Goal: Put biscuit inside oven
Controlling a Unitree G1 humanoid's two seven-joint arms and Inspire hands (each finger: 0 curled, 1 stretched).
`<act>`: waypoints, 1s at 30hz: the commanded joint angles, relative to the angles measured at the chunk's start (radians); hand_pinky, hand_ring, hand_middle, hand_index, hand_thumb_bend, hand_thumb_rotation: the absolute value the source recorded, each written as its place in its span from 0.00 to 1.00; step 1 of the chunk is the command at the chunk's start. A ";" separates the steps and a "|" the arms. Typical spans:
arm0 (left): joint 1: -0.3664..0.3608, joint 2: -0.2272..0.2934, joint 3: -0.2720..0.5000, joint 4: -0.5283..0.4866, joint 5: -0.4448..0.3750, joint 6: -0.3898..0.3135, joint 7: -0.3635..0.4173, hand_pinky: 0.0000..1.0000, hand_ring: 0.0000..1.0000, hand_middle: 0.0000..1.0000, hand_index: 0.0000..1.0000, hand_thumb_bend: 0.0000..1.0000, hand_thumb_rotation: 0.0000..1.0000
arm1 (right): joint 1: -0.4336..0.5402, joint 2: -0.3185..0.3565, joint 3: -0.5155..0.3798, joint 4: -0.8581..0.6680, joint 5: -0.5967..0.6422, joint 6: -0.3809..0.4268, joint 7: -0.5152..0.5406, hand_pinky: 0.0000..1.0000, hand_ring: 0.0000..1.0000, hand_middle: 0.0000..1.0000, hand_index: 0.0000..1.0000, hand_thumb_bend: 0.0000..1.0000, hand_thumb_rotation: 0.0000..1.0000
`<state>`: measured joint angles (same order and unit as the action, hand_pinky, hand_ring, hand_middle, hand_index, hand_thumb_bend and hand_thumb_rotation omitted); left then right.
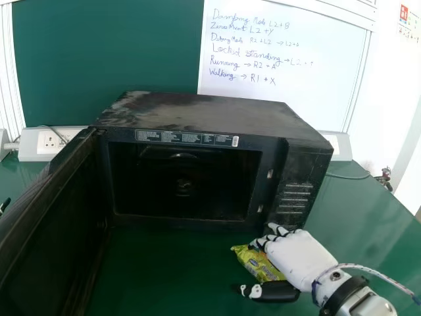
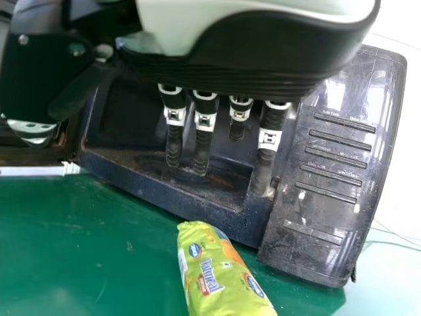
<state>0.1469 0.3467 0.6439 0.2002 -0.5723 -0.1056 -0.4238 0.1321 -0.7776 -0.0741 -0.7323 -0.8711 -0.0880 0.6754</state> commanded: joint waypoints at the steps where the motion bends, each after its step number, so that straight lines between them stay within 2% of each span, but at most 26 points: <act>1: -0.008 0.007 0.004 -0.003 -0.003 0.005 0.004 0.79 0.84 0.86 0.91 0.90 0.71 | -0.019 0.002 0.005 -0.015 -0.018 -0.009 0.006 0.57 0.77 0.82 0.83 0.93 0.55; 7: -0.006 0.013 0.005 0.002 -0.006 0.007 -0.007 0.80 0.85 0.87 0.92 0.90 0.72 | -0.038 -0.014 0.027 -0.021 -0.027 -0.078 0.004 0.55 0.74 0.81 0.81 0.94 0.52; 14: -0.001 0.015 0.009 -0.004 -0.007 0.011 -0.004 0.80 0.85 0.87 0.92 0.90 0.72 | -0.097 -0.041 0.066 -0.011 -0.108 -0.168 0.027 0.56 0.71 0.80 0.79 0.95 0.51; 19: -0.002 0.018 0.014 0.004 -0.011 0.013 -0.010 0.81 0.85 0.87 0.92 0.90 0.71 | -0.129 -0.047 0.095 -0.014 -0.166 -0.218 0.047 0.64 0.78 0.83 0.82 0.99 0.52; 22: 0.002 0.019 0.017 0.000 -0.011 0.014 -0.011 0.80 0.85 0.87 0.92 0.91 0.71 | -0.138 -0.036 0.107 -0.020 -0.174 -0.226 0.071 0.71 0.81 0.86 0.84 0.97 0.51; 28: 0.004 0.022 0.022 0.003 -0.013 0.019 -0.012 0.80 0.85 0.87 0.92 0.91 0.70 | -0.134 -0.023 0.147 -0.001 -0.177 -0.264 0.063 0.75 0.83 0.86 0.82 0.90 0.42; 30: 0.005 0.023 0.022 0.003 -0.009 0.016 -0.011 0.80 0.84 0.87 0.92 0.91 0.70 | -0.128 -0.022 0.154 0.015 -0.163 -0.281 0.042 0.74 0.81 0.85 0.80 0.87 0.35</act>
<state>0.1516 0.3572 0.6544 0.2025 -0.5736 -0.0919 -0.4304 0.0122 -0.8058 0.0735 -0.7283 -1.0446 -0.3566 0.7373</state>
